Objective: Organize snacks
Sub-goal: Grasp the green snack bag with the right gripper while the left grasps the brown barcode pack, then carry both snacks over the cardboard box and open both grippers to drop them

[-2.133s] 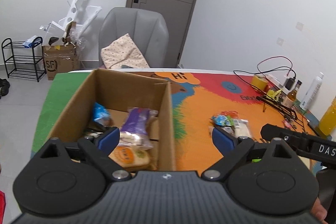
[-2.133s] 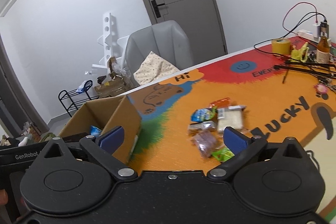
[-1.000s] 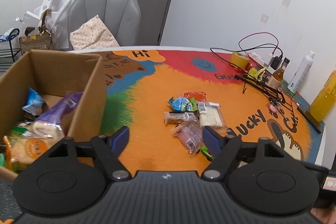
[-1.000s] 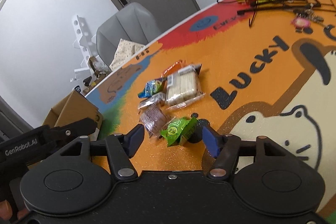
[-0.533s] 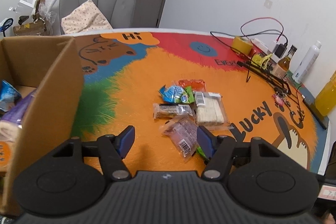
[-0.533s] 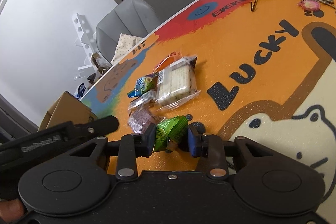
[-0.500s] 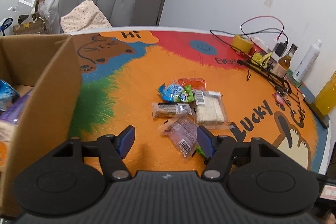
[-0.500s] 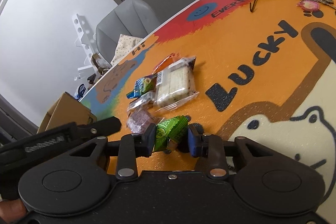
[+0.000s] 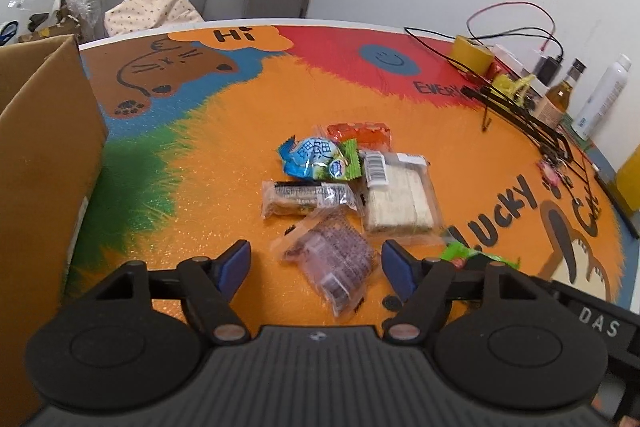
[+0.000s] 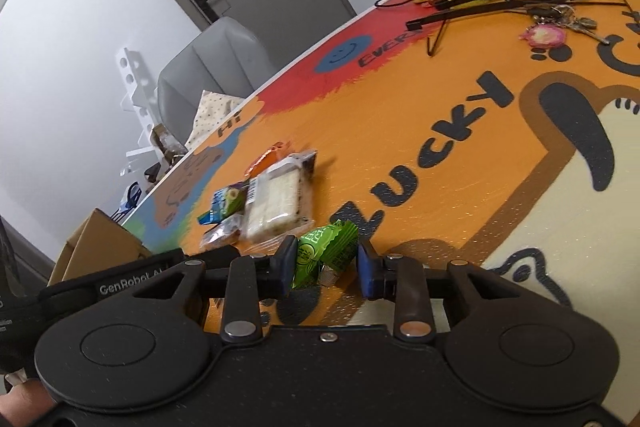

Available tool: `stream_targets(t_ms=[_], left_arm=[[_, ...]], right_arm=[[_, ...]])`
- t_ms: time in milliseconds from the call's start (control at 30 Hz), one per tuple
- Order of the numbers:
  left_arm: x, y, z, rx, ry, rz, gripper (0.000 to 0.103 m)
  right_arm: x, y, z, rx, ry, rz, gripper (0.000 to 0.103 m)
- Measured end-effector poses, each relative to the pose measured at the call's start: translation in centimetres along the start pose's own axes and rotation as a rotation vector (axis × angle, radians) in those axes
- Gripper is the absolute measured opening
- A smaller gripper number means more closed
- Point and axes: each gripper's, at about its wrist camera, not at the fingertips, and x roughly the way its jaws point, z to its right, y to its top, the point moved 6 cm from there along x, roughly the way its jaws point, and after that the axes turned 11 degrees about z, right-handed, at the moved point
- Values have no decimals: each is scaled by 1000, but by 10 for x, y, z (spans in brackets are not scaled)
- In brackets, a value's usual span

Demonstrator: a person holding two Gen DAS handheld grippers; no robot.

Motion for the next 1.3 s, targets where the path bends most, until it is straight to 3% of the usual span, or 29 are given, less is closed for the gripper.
stream_targets(t_ms=[167,833,933,1067,1300], left_arm=[[5,5,7,59,78,54,77],[-15,-12,-15,48,48,5,79],[-17,-13,-17,37,21,13,71],[-22,-13,-14,32,-28,10,40],[-38,-13,-15,51,-47,31,33]], right_arm=[[-1,0,3,5,8,3,31],[-6,-17,-22,-85,-14,4,33],[-7,-19,-25,-98,-17,0,31],[-13,-21,-31,-114,-10,2,30],[-23,-20,-46,-135,7,26,30]])
